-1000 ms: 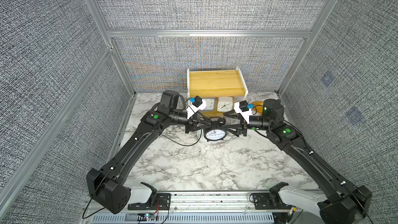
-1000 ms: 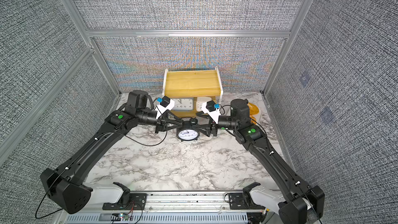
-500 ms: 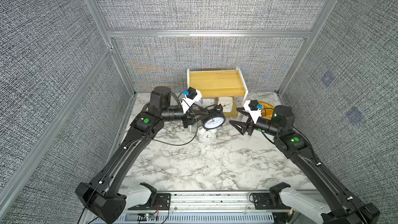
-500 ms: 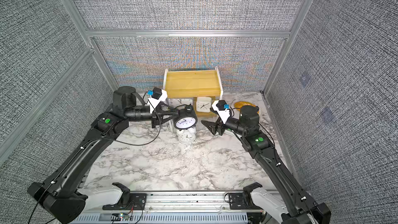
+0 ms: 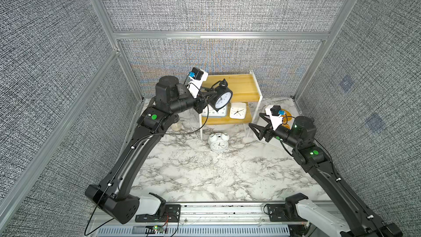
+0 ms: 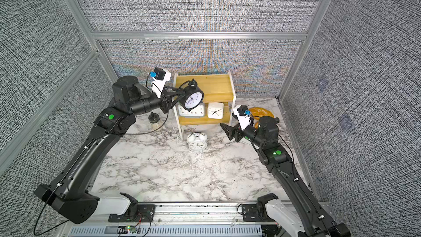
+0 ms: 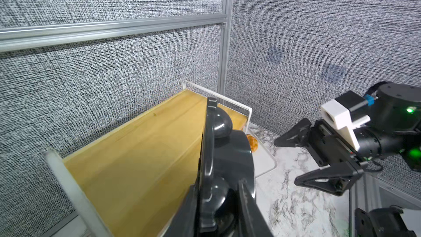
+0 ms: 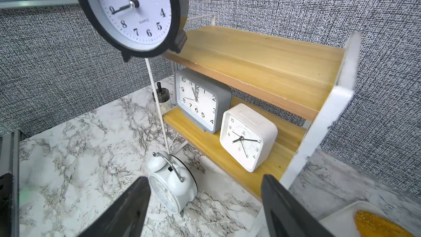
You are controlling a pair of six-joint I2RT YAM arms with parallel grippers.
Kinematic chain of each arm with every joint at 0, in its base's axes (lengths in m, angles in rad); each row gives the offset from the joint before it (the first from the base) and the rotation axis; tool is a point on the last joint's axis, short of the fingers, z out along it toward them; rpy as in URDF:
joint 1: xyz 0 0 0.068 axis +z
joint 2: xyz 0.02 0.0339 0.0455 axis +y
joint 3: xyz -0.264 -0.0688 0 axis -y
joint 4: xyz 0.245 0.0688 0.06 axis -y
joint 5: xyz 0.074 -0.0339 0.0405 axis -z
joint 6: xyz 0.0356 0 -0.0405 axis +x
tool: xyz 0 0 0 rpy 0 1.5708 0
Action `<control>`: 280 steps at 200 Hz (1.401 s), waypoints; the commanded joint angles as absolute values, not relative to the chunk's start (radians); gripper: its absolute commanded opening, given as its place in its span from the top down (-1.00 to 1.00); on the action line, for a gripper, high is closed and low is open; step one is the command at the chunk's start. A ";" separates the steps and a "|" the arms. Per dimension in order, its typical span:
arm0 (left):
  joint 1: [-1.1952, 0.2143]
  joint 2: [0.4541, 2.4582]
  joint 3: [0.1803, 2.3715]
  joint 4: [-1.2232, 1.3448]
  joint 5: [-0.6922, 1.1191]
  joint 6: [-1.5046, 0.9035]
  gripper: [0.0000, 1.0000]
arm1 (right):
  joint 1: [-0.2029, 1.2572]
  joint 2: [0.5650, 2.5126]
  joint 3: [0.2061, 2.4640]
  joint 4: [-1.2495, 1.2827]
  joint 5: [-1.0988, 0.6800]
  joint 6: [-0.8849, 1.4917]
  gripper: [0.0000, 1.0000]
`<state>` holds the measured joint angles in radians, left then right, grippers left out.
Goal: Place the alarm clocks on the shelf by style
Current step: Place the alarm on the shelf.
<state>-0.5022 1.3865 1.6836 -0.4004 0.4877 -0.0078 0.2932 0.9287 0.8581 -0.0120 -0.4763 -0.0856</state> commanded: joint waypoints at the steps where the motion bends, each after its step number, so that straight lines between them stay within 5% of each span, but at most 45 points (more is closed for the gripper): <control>1: -0.502 1.427 1.772 -0.434 0.446 0.008 0.94 | 0.288 0.922 0.851 0.017 -0.462 -0.074 -0.62; 122: -0.477 1.745 2.243 -0.732 0.439 0.115 0.94 | 0.275 0.921 0.818 0.026 -0.480 -0.054 -0.62; 280: -0.394 1.890 2.408 -0.812 0.558 0.037 0.88 | 0.275 0.948 0.808 0.046 -0.483 -0.036 -0.62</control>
<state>-0.4049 1.8774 2.3932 -0.8246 0.5083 0.0711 0.2749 0.9455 0.8101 0.0147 -0.4801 -0.0429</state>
